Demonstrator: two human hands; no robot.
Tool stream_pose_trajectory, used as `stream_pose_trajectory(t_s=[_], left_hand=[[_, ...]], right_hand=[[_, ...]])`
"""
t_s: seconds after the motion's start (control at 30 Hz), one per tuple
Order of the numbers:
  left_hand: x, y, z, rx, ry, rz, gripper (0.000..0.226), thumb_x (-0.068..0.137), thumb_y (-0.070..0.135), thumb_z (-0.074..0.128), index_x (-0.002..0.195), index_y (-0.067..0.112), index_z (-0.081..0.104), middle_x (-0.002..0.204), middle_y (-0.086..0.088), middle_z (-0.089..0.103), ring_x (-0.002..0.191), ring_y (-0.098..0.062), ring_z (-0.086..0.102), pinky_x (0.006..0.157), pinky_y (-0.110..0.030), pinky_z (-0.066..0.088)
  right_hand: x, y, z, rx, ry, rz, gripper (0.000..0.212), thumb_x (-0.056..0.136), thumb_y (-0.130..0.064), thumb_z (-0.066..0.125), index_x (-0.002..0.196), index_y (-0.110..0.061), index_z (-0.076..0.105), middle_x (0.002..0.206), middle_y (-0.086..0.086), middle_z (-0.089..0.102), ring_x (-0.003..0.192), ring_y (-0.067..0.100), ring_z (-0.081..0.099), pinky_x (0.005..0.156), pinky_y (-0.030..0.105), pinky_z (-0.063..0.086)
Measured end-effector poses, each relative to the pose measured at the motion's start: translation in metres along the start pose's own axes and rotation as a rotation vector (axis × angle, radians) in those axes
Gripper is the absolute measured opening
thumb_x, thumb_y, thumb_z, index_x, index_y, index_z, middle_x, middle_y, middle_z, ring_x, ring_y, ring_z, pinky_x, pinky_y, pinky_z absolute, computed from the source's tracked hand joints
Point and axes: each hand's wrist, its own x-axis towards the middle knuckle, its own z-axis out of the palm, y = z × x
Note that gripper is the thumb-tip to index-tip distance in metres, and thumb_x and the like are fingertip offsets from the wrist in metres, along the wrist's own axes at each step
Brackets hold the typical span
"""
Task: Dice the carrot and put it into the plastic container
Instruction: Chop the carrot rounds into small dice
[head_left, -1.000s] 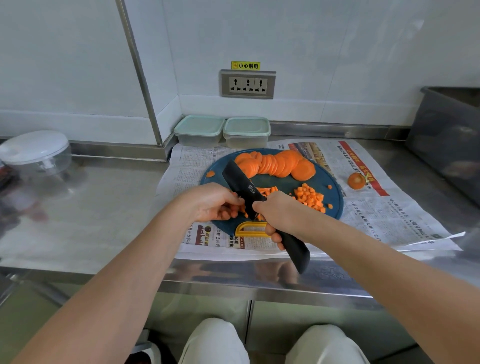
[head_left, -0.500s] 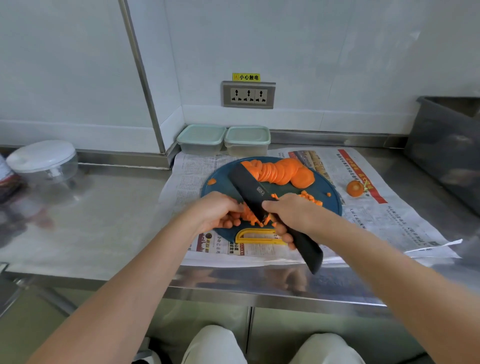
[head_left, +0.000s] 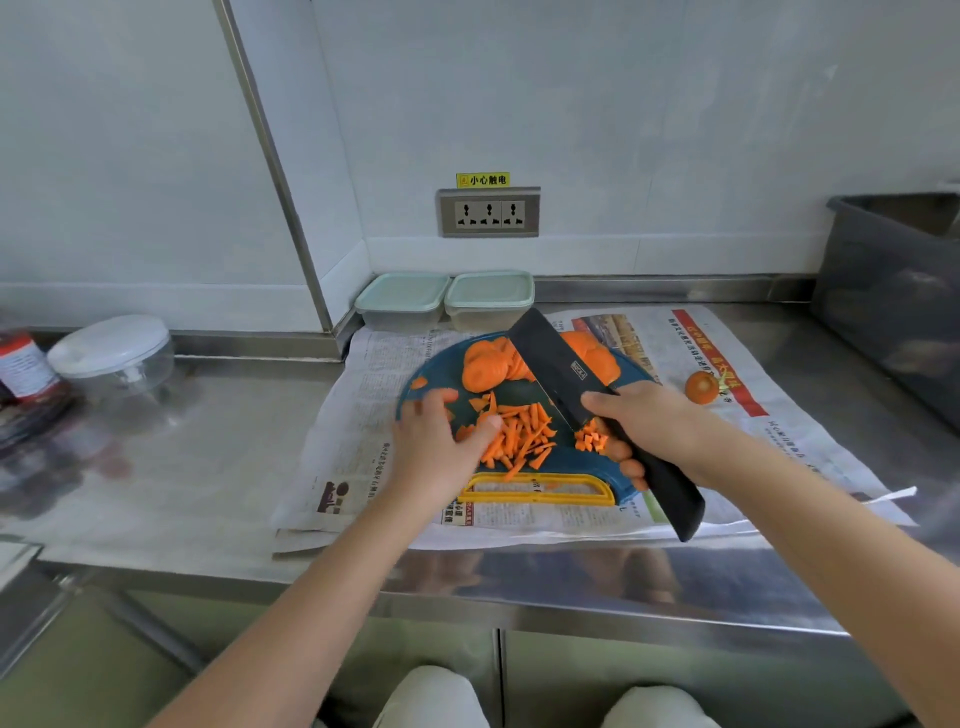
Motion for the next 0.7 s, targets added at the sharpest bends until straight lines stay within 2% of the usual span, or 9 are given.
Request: stream_pose_trajectory(t_s=[0.03, 0.1, 0.17, 0.23, 0.37, 0.5, 0.7], left_hand=[[-0.009, 0.004, 0.009, 0.108, -0.028, -0.013, 0.085, 0.081, 0.064, 0.055, 0.145, 0.016, 0.027, 0.146, -0.011, 0.028, 0.136, -0.030, 0.029, 0.110, -0.043, 0.030], [-0.019, 0.013, 0.028, 0.244, -0.078, -0.074, 0.110, 0.076, 0.075, 0.050, 0.152, 0.011, 0.002, 0.157, -0.014, 0.001, 0.145, -0.036, 0.003, 0.116, -0.047, 0.010], [-0.016, 0.022, 0.043, 0.237, -0.064, -0.147, 0.119, 0.074, 0.080, 0.046, 0.151, 0.009, -0.010, 0.158, -0.018, -0.010, 0.145, -0.038, -0.005, 0.116, -0.049, 0.000], [-0.006, 0.031, 0.053, 0.213, -0.010, -0.205, 0.121, 0.074, 0.080, 0.046, 0.150, 0.007, -0.013, 0.157, -0.021, -0.010, 0.145, -0.039, -0.005, 0.116, -0.051, -0.002], [0.005, 0.051, 0.068, 0.202, 0.080, -0.246, 0.112, 0.079, 0.074, 0.048, 0.150, 0.007, -0.008, 0.157, -0.022, -0.003, 0.145, -0.039, 0.000, 0.115, -0.053, 0.000], [0.013, 0.058, 0.079, 0.288, 0.134, -0.262, 0.099, 0.084, 0.068, 0.047, 0.151, 0.007, 0.008, 0.155, -0.024, 0.006, 0.143, -0.042, 0.004, 0.113, -0.059, 0.002], [0.018, 0.059, 0.084, 0.308, 0.213, -0.176, 0.054, 0.090, 0.051, 0.051, 0.134, 0.021, 0.042, 0.147, -0.016, 0.030, 0.140, -0.041, 0.015, 0.113, -0.058, 0.010]], right_hand=[[0.000, 0.002, -0.002, 0.011, 0.002, -0.007, 0.039, 0.100, -0.033, 0.045, 0.067, -0.012, 0.045, 0.046, 0.003, 0.045, 0.036, 0.017, 0.038, 0.041, 0.024, 0.038], [-0.002, 0.006, -0.004, 0.023, 0.010, -0.016, 0.039, 0.100, -0.032, 0.045, 0.067, -0.011, 0.045, 0.047, 0.004, 0.045, 0.036, 0.017, 0.039, 0.041, 0.023, 0.038], [-0.003, 0.010, -0.005, 0.036, 0.019, -0.026, 0.038, 0.100, -0.032, 0.045, 0.068, -0.011, 0.046, 0.048, 0.004, 0.045, 0.035, 0.016, 0.039, 0.040, 0.023, 0.039], [-0.003, 0.013, -0.005, 0.048, 0.027, -0.036, 0.038, 0.100, -0.032, 0.046, 0.069, -0.011, 0.046, 0.047, 0.004, 0.045, 0.035, 0.016, 0.040, 0.041, 0.023, 0.039], [-0.003, 0.017, -0.007, 0.075, 0.022, -0.040, 0.037, 0.099, -0.033, 0.046, 0.069, -0.012, 0.047, 0.047, 0.002, 0.047, 0.036, 0.016, 0.041, 0.041, 0.024, 0.040], [-0.005, 0.020, -0.010, 0.106, 0.032, -0.054, 0.039, 0.099, -0.033, 0.046, 0.067, -0.012, 0.047, 0.047, 0.003, 0.046, 0.037, 0.016, 0.040, 0.040, 0.025, 0.039], [-0.006, 0.024, -0.017, 0.100, 0.038, -0.050, 0.037, 0.099, -0.033, 0.047, 0.068, -0.012, 0.047, 0.049, 0.003, 0.048, 0.038, 0.017, 0.041, 0.042, 0.025, 0.041]])
